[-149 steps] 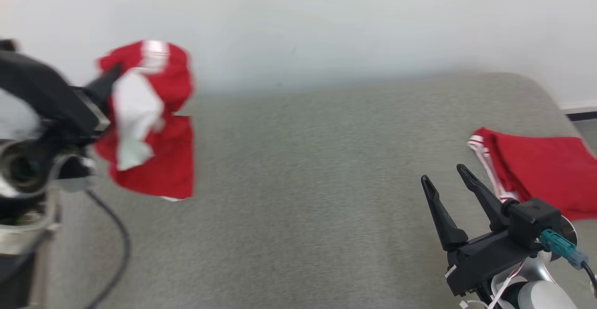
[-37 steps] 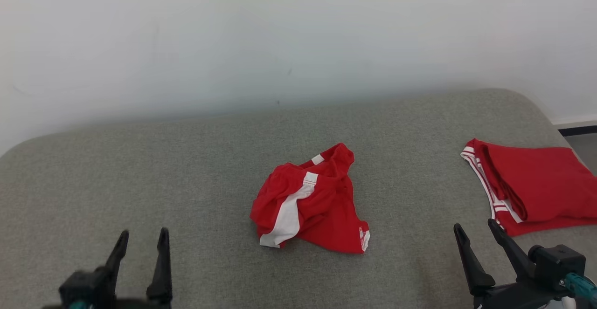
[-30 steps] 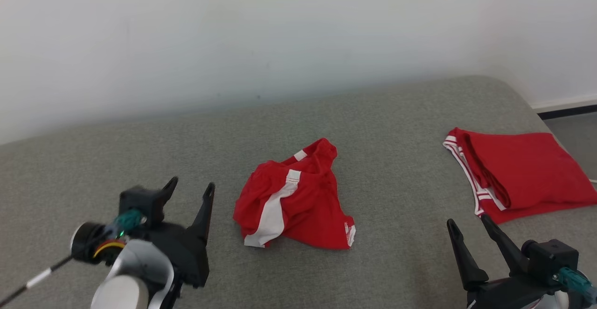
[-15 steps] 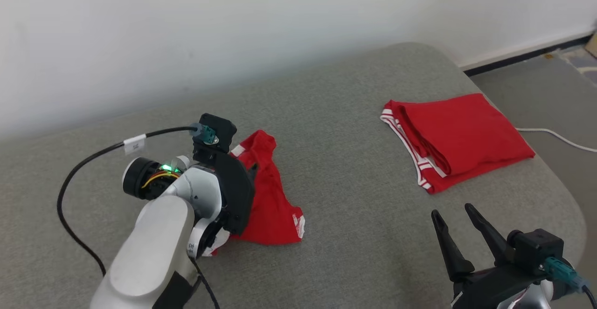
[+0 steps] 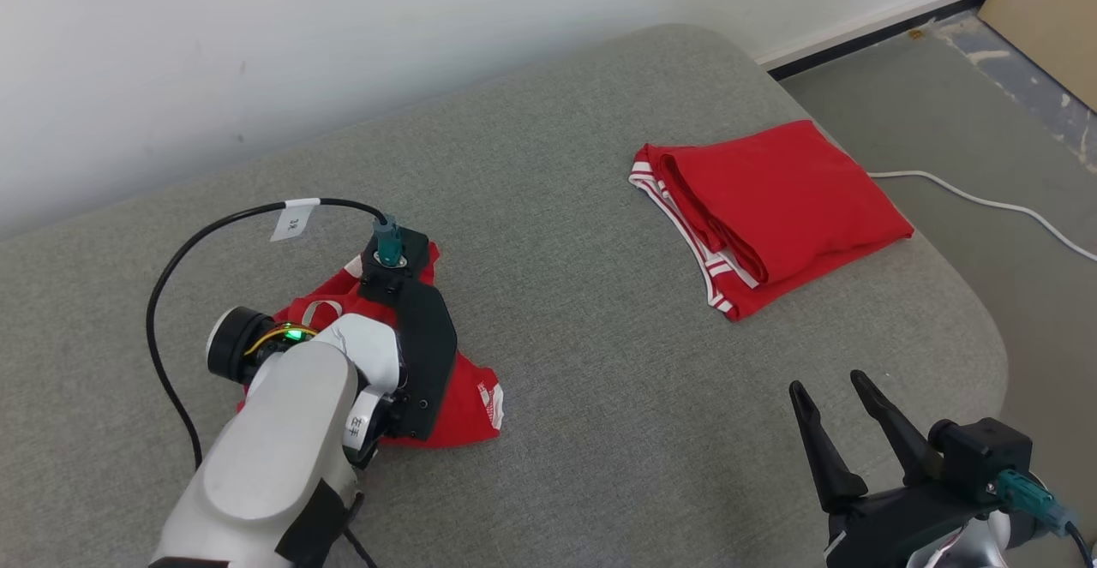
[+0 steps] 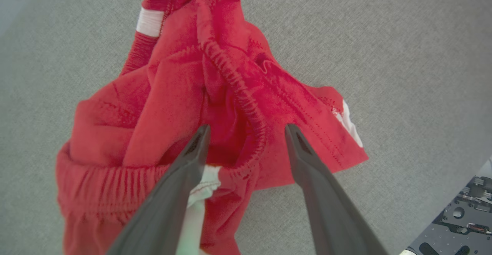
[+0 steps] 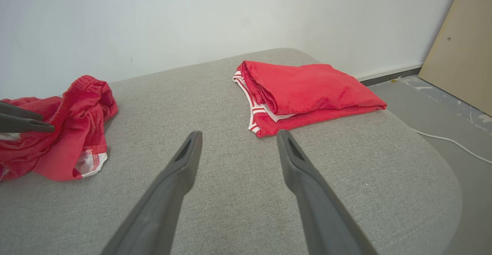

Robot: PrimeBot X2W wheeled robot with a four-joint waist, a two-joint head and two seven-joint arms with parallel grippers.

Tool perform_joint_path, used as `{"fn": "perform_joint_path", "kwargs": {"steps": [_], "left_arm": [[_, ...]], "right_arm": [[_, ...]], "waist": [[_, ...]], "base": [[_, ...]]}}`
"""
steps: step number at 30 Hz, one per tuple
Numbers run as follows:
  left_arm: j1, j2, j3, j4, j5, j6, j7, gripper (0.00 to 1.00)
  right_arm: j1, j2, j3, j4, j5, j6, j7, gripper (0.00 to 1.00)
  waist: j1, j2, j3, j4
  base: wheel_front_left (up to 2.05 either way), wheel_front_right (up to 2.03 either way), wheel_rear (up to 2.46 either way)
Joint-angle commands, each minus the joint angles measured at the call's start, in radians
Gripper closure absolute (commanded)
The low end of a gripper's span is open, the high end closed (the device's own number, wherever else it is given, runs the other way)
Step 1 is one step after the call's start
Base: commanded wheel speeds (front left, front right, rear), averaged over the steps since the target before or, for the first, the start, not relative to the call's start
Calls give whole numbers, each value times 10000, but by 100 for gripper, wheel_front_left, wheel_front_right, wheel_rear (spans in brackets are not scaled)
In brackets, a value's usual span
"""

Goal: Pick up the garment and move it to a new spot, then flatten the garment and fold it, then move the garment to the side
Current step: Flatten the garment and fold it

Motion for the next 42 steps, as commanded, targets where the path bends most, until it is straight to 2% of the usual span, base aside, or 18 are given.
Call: {"fn": "perform_joint_path", "kwargs": {"steps": [1, 2, 5, 10, 17, 21, 26, 29, 31, 35, 39, 42], "left_arm": [[124, -8, -55, -163, -79, 0, 133, 84], [183, 15, -119, -233, -54, -19, 217, 100], [273, 33, -195, -417, -58, -27, 287, 100], [333, 30, -411, -755, 199, 24, -271, 100], [-47, -322, -556, -829, 221, 11, -1150, 100], [-534, -650, -491, -919, 150, 7, -2342, 100], [-1375, -1039, -200, -1021, -338, 188, -4565, 100], [-1928, -1130, -14, -1144, -856, 404, -6166, 100], [-2238, -1144, -31, -1341, -1571, 585, -7123, 100], [-2545, -1133, -160, -1653, -2682, 1185, -8852, 100], [-1926, -1118, -371, -1312, -2939, 1556, -9234, 100], [-944, -894, -290, -946, -3124, 1793, -9304, 100]], "right_arm": [[-122, 56, 28, -17, -25, -20, -37, 0], [-121, 58, 34, -14, -25, -20, -36, 0], [-135, 49, 56, 13, -23, -20, -33, 0], [-182, 46, 65, 38, 4, -20, -21, 0], [-191, 94, -6, 48, -29, -20, -7, 0], [-156, 115, -56, 71, -28, -20, -20, 0], [-190, 111, -58, 92, -19, -20, 20, 0], [-193, 85, -78, 86, -10, -20, 21, 0], [-152, 79, -104, 71, -6, -20, 20, 0], [43, 42, -233, 27, 1, -20, 33, 0], [144, 67, -334, -78, -5, -20, 54, 0], [204, 85, -345, -135, -44, -20, 118, 0]], "waist": [[-2, -1, -23, 32], [-2, -1, -39, 53], [-2, -1, -64, 94], [-2, -1, -94, 190], [-2, -1, -120, 323], [-2, -1, -154, 419], [-2, -1, -241, 514], [-2, -1, -282, 597], [-2, -1, -295, 688], [-2, -1, -299, 1070], [-2, -1, -299, 1595], [-2, -1, -283, 1999]], "base": [[0, 0, 0], [0, 0, 0], [0, 0, 0], [0, 0, 0], [0, 0, 0], [0, 0, 0], [0, 0, 0], [0, 0, 0], [0, 0, 0], [0, 0, 0], [0, 0, 0], [0, 0, 0]]}}
